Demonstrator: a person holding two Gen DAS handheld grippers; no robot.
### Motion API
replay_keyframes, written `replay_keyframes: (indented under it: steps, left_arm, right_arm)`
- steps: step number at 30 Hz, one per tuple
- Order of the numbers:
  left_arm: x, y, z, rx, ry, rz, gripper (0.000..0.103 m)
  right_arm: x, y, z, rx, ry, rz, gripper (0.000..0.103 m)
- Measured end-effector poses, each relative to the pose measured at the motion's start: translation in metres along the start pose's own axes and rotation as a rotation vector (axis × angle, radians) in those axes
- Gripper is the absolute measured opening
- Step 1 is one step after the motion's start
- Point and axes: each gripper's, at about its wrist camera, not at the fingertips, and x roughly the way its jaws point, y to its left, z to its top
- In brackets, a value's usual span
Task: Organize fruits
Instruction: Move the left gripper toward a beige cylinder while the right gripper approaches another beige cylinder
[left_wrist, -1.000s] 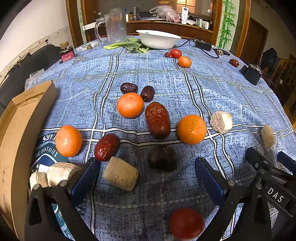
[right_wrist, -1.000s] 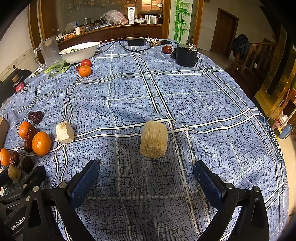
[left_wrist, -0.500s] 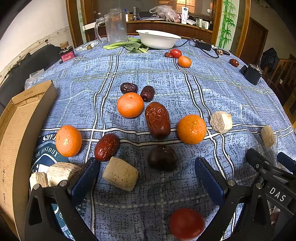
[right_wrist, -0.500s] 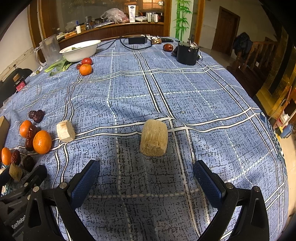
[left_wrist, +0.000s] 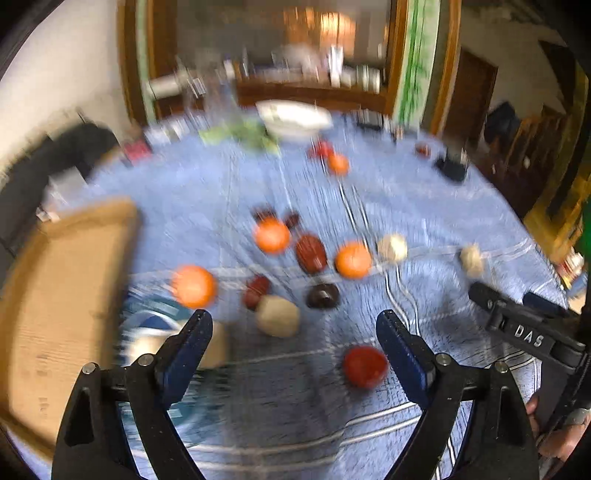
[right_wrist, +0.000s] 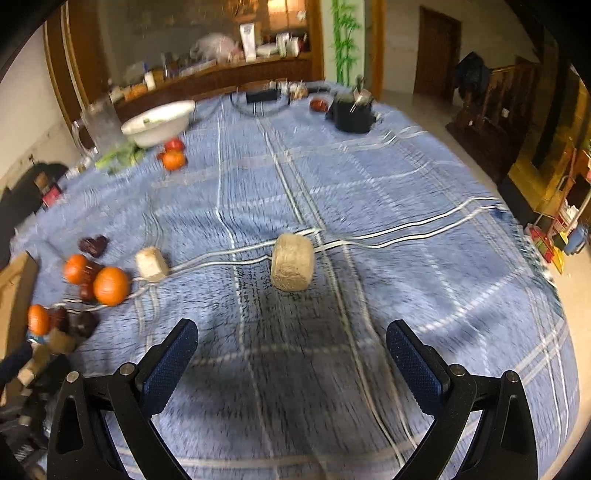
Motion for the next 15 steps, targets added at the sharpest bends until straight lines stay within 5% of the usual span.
replay_keyframes:
  steps: [3,10,15]
  left_arm:
    - [-0.047,0.005,-0.007,0.018,-0.156,0.045,0.090]
    - [-0.126,0.008,-0.017,0.052,-0.383,0.124,0.090]
    - [-0.164,0.018,-0.025,0.030,-0.444,0.140,0.096]
  right_arm:
    - [-0.030,0.004,-0.014,0.010,-0.085,-0.004,0.102]
    - [-0.089,0.034,-0.045,-0.011,-0.261,0.009,0.102]
    - [-0.109,0.051,-0.056,-0.061,-0.278,0.026,0.103]
